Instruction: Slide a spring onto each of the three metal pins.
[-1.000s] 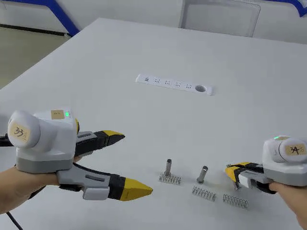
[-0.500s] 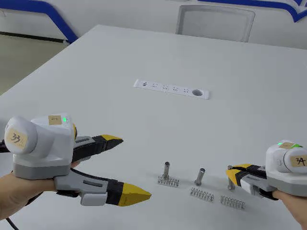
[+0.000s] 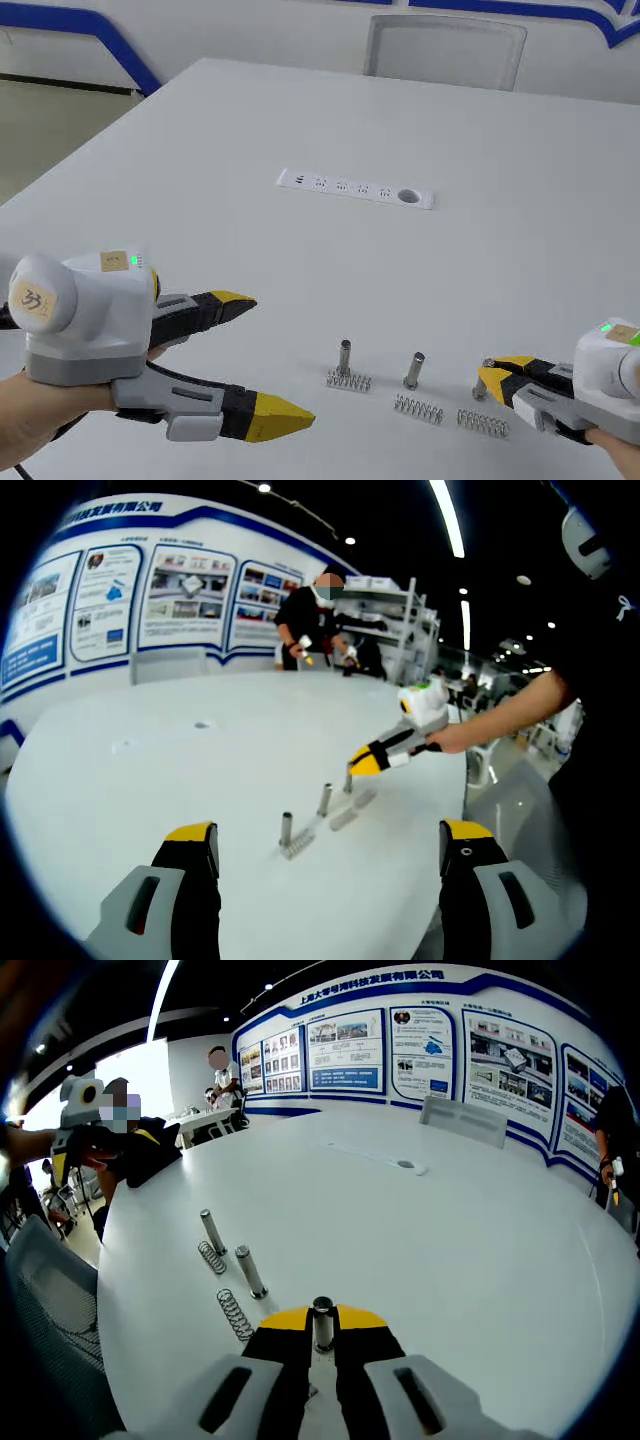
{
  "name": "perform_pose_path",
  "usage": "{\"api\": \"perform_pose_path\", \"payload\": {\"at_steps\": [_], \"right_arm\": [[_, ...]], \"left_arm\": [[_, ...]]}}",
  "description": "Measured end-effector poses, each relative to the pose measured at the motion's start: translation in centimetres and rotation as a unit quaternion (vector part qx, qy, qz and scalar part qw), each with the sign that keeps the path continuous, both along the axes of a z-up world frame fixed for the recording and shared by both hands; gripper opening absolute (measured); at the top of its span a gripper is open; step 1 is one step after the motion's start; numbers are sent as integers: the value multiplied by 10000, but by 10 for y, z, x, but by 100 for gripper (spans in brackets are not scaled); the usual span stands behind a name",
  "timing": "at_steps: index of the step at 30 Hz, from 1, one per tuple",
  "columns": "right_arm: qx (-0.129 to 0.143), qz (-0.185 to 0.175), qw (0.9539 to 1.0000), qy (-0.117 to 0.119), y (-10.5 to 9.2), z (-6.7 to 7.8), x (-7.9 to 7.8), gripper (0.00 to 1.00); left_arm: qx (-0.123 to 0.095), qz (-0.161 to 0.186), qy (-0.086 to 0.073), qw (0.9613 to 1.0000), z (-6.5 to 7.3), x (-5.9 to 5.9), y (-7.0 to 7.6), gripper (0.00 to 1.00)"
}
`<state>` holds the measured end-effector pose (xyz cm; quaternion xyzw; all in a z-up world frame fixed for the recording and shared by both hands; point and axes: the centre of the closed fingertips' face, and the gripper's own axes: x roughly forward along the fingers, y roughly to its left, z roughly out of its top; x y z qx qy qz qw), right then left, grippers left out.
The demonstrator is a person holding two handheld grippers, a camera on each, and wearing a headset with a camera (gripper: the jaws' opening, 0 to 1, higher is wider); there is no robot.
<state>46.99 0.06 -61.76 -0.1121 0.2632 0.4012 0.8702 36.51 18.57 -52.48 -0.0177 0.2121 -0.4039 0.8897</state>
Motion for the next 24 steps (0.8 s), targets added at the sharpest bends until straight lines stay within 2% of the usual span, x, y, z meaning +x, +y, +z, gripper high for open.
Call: {"api": "perform_pose_path", "payload": {"at_steps": [3,16,22,24], "right_arm": [[-71,35,9999,-66,-2,-1,1,9],[-90,75,9999,-92,-2,0,0,10],[38,86,9998,-151,-4,11,0,17],[233,63,9996,-154,-5,17,0,17]], "left_arm": [[5,-4,4,10000,0,2,-1,93],[-5,-43,-12,10000,2,2,-4,92],[-23,-23,-14,10000,2,3,-3,92],[-45,-28,-20,10000,2,3,-4,92]]}}
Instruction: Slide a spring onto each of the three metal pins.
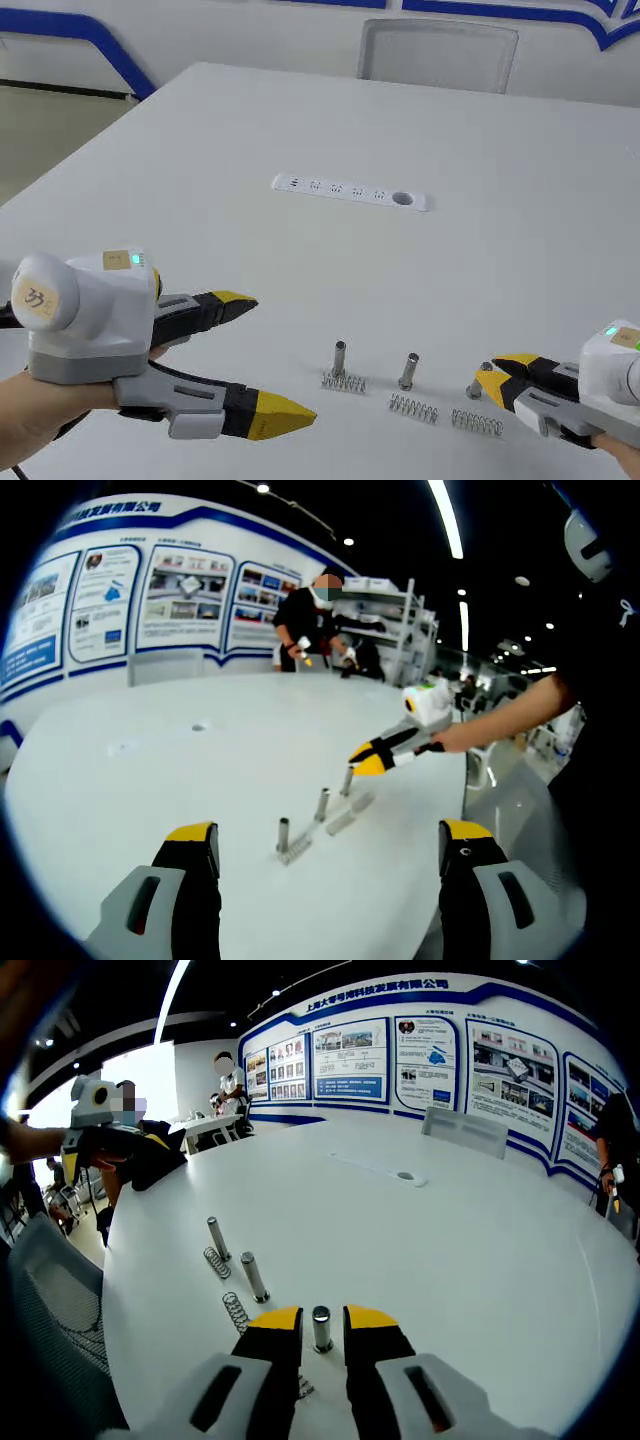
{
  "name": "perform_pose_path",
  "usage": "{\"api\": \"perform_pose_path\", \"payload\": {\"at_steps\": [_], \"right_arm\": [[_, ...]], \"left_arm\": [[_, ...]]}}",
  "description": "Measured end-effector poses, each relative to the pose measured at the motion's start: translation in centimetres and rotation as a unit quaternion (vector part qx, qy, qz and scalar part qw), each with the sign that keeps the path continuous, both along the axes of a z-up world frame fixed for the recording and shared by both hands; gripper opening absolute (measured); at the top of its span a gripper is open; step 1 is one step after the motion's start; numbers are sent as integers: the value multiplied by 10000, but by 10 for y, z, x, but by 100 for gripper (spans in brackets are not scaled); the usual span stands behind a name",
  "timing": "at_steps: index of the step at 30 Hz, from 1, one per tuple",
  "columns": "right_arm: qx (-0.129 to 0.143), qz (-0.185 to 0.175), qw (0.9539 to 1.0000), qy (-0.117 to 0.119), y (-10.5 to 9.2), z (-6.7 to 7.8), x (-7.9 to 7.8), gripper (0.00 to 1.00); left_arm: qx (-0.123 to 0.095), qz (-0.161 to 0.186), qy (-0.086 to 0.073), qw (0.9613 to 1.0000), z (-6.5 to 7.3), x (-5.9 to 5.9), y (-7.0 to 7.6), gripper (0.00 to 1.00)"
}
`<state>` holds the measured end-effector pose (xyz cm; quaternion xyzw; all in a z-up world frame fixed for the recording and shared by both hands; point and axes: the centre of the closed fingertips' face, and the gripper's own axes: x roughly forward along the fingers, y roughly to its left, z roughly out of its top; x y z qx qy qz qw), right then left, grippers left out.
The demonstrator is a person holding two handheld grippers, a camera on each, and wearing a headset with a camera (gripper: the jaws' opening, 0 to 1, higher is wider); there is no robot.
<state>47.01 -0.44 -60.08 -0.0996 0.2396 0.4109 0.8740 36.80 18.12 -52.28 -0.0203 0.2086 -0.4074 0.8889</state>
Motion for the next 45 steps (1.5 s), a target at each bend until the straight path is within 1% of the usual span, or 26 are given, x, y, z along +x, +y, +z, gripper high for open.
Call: {"api": "perform_pose_path", "payload": {"at_steps": [2,5,6,9,10,13,15,17,19,21,23,25,27,32,33,34,38,41,42,43,45], "right_arm": [[34,21,10000,16,-3,2,0,19],[-50,216,9997,76,-9,0,-5,20],[-78,287,9995,116,-11,-1,-6,21],[-132,604,9975,334,-14,-10,-17,22],[-245,770,9960,371,-15,-14,-22,22],[-486,1110,9918,420,-15,-24,-32,22],[-571,1234,9897,457,-13,-30,-36,22],[-683,1337,9874,493,-11,-38,-38,22],[-740,1416,9856,549,-9,-43,-39,22],[-829,1570,9823,596,-7,-49,-41,21],[-1031,1730,9778,586,-7,-55,-43,21],[-1096,1849,9747,610,-6,-59,-44,21],[-1179,1936,9721,605,-7,-61,-45,21],[-1234,2028,9691,670,-9,-64,-44,21],[-1223,1991,9697,716,-9,-64,-43,21],[-1176,1931,9712,747,-9,-64,-42,20],[-1182,1995,9703,687,-5,-64,-41,16],[-1217,2131,9667,724,-4,-64,-44,14],[-1283,2203,9646,677,-4,-65,-44,14],[-1296,2255,9633,670,-3,-65,-46,12],[-1332,2260,9627,668,-5,-65,-46,12]], "left_arm": [[-12,-12,17,10000,-1,0,-1,92],[30,-48,77,10000,-6,-1,-2,92],[32,-50,85,9999,-7,0,-1,92],[5,-52,116,9999,-9,0,-2,92],[12,-47,128,9999,-10,1,-3,92],[3,-41,162,9999,-12,2,-3,92],[-49,-31,168,9998,-11,2,-5,92],[-92,-42,172,9998,-10,3,-7,92],[-76,-66,183,9998,-10,3,-9,92],[-56,-102,205,9997,-12,2,-10,92],[-38,-108,216,9997,-13,2,-9,92],[-48,-90,232,9997,-14,2,-8,92],[-42,-75,250,9996,-15,2,-7,92],[-30,-54,290,9996,-17,1,-5,92],[-29,-52,293,9996,-17,1,-5,92],[-28,-53,294,9995,-17,1,-6,92],[-29,-67,298,9995,-17,2,-9,92],[-39,-104,292,9995,-16,1,-11,92],[-39,-113,284,9995,-16,2,-11,92],[-47,-113,281,9995,-15,2,-12,92],[-97,-95,266,9996,-13,3,-12,92]]}}
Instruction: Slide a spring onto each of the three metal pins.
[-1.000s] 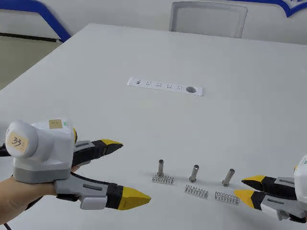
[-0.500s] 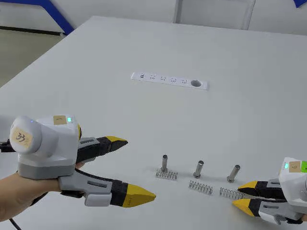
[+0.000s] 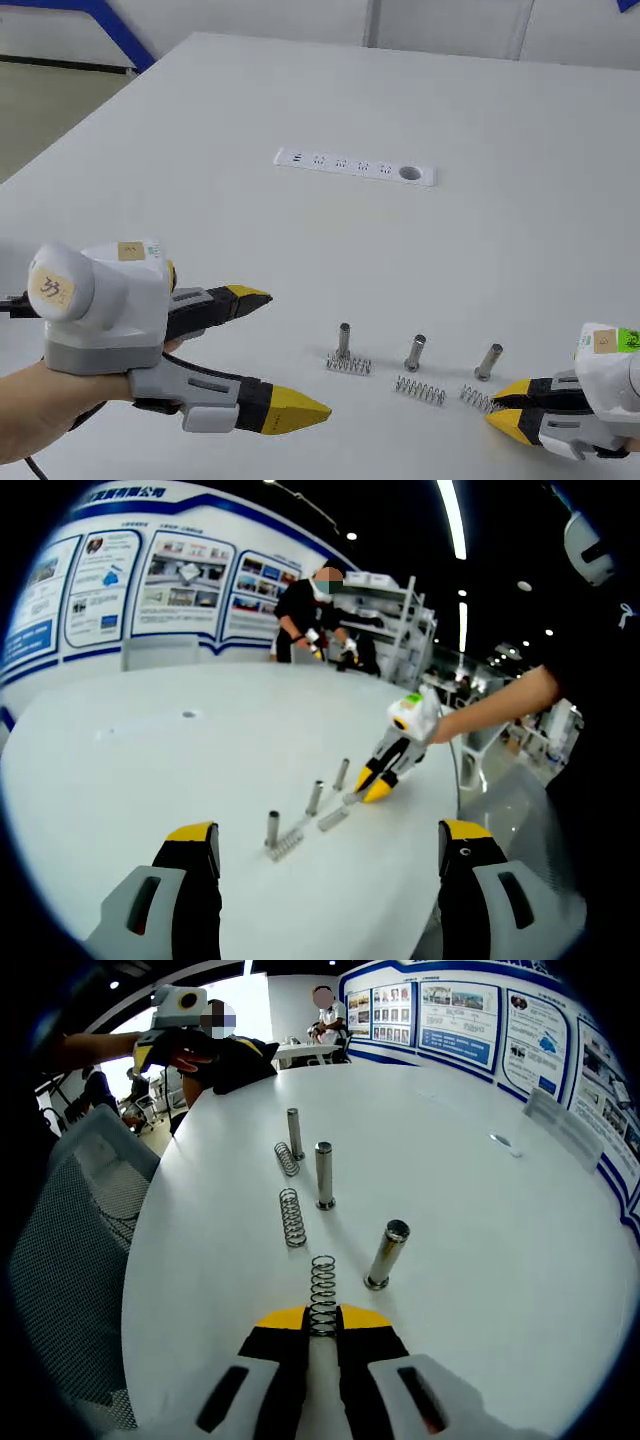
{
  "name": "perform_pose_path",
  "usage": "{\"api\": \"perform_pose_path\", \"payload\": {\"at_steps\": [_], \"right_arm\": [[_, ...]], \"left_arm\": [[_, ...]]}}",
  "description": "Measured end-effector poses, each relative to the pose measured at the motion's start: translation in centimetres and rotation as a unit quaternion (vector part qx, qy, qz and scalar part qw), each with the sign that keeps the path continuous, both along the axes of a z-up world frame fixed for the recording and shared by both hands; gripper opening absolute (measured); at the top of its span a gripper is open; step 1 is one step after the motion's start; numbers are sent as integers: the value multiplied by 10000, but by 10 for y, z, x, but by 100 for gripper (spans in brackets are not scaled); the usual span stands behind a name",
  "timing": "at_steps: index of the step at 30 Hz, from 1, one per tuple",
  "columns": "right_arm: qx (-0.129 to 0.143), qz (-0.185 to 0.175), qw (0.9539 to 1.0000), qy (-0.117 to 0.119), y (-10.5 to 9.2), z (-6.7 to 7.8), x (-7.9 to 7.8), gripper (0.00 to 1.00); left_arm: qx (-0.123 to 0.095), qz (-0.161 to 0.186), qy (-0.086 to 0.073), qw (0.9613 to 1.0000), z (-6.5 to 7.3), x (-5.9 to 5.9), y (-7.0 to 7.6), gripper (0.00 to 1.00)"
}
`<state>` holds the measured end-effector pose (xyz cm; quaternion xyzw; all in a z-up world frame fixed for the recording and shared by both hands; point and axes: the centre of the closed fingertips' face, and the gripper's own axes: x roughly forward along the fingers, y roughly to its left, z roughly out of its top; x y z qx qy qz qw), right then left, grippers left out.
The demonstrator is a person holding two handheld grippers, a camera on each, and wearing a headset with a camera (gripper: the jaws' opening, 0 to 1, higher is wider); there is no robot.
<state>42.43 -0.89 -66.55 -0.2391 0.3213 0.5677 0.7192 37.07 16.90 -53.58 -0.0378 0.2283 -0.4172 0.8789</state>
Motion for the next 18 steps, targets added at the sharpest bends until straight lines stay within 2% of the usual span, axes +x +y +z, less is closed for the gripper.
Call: {"api": "perform_pose_path", "payload": {"at_steps": [4,9,14,18], "right_arm": [[-58,-4,10000,-33,0,1,-1,12],[-239,24,9995,-209,-4,2,2,11],[-232,4,9994,-252,-11,10,3,11],[-261,132,9989,-374,-12,23,1,11]], "left_arm": [[-18,16,-21,10000,2,1,0,92],[35,-40,-22,10000,2,-3,-1,92],[64,-67,-15,10000,1,-6,-2,92],[57,-114,-34,9999,2,-6,-5,92]]}}
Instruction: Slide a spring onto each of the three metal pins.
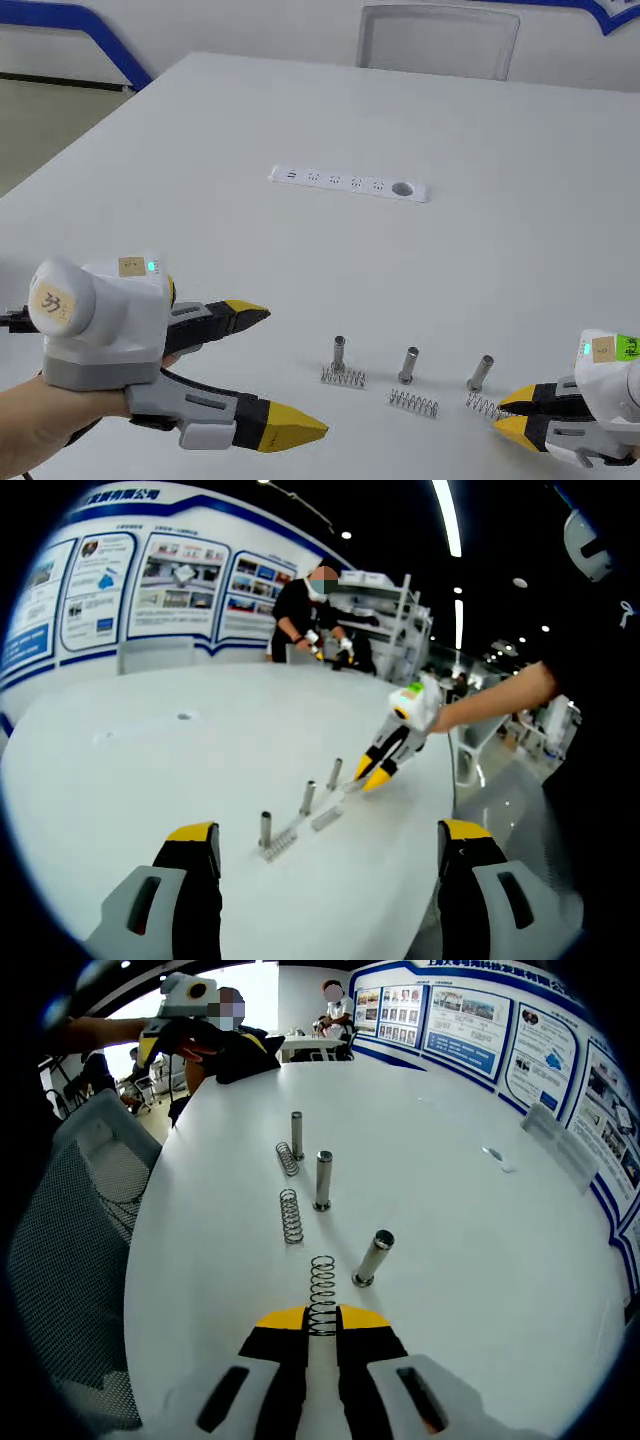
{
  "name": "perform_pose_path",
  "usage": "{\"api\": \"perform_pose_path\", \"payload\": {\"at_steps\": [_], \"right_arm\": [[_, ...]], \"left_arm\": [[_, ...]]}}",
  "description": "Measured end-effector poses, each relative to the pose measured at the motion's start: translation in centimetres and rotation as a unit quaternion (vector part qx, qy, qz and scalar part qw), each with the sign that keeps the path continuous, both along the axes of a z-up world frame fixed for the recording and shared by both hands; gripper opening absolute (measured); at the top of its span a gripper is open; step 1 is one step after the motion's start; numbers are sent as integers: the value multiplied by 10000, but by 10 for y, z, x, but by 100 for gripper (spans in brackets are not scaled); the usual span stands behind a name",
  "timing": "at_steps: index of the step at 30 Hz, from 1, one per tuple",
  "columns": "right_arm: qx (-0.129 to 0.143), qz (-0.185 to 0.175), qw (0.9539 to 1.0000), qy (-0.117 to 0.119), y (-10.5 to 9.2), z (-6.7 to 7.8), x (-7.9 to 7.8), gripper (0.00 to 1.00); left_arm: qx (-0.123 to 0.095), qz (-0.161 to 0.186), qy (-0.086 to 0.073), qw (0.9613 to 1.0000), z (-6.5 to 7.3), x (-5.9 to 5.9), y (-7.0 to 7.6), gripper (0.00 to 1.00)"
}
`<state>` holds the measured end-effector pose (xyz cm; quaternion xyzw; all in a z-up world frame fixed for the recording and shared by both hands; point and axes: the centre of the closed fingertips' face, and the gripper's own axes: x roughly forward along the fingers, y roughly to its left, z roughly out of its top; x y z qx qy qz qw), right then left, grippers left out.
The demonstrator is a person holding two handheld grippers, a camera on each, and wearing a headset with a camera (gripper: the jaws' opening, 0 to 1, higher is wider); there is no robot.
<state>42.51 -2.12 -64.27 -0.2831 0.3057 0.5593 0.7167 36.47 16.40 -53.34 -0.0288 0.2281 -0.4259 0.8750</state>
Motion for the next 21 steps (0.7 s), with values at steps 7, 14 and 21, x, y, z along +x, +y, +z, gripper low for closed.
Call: {"api": "perform_pose_path", "payload": {"at_steps": [7,14,21], "right_arm": [[87,302,9991,-267,9,33,-5,11],[170,598,9969,-482,25,66,-13,11],[233,904,9939,-582,43,91,-27,11]], "left_arm": [[-71,-88,-98,9999,7,3,-9,89],[-79,-294,-255,9992,15,5,-24,85],[-82,-516,-427,9977,24,9,-42,80]]}}
